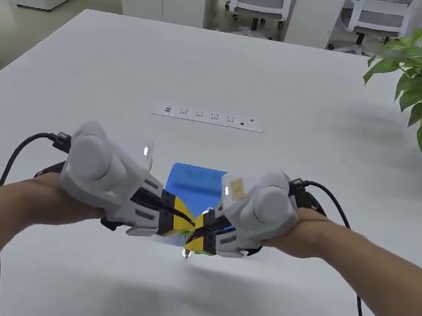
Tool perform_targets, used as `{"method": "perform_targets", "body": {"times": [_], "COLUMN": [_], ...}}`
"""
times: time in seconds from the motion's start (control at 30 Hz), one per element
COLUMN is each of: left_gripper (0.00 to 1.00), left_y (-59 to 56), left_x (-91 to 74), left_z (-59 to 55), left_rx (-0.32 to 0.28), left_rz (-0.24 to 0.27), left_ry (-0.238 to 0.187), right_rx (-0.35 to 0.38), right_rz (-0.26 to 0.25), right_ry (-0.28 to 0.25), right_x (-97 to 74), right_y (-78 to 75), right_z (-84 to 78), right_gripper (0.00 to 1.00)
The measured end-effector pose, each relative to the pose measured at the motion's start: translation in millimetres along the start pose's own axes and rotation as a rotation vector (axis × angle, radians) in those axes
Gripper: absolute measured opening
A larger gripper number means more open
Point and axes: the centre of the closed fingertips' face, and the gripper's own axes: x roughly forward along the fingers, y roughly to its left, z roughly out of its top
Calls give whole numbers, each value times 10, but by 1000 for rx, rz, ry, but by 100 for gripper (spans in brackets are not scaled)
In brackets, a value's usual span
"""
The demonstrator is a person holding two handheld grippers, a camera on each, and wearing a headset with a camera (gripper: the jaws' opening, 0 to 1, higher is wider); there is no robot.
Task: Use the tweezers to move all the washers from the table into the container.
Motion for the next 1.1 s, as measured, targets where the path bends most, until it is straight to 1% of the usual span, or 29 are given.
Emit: {"method": "perform_targets", "body": {"times": [0.3,0.47,0.6,0.73,0.8,0.9,0.97,1.03,1.1], "left_gripper": [5,6,7,13,17,29,33,37,46], "left_y": [-3,7,20,46,72,99,107,97,85], "left_x": [10,14,1,-19,-34,-59,-76,-88,-94], "left_z": [7,6,27,35,36,50,34,12,-9], "left_rx": [1,4,-7,-18,-25,-31,-38,-61,-77], "left_rz": [-1,4,12,25,40,64,74,77,83], "left_ry": [6,10,0,-16,-25,-52,-56,-63,-69], "right_rx": [30,31,33,35,30,29,26,18,15], "right_rz": [-7,-7,-12,-22,-23,-22,-23,-28,-29], "right_ry": [-4,-2,-7,-14,-11,-16,-22,-24,-27], "right_x": [-10,-16,-45,-92,-122,-164,-195,-220,-241], "right_y": [-2,-5,-15,-33,-32,-35,-32,-42,-53], "right_z": [-4,-10,4,28,39,74,111,136,160], "right_gripper": [8,7,7,7,7,8,8,8,8]}}
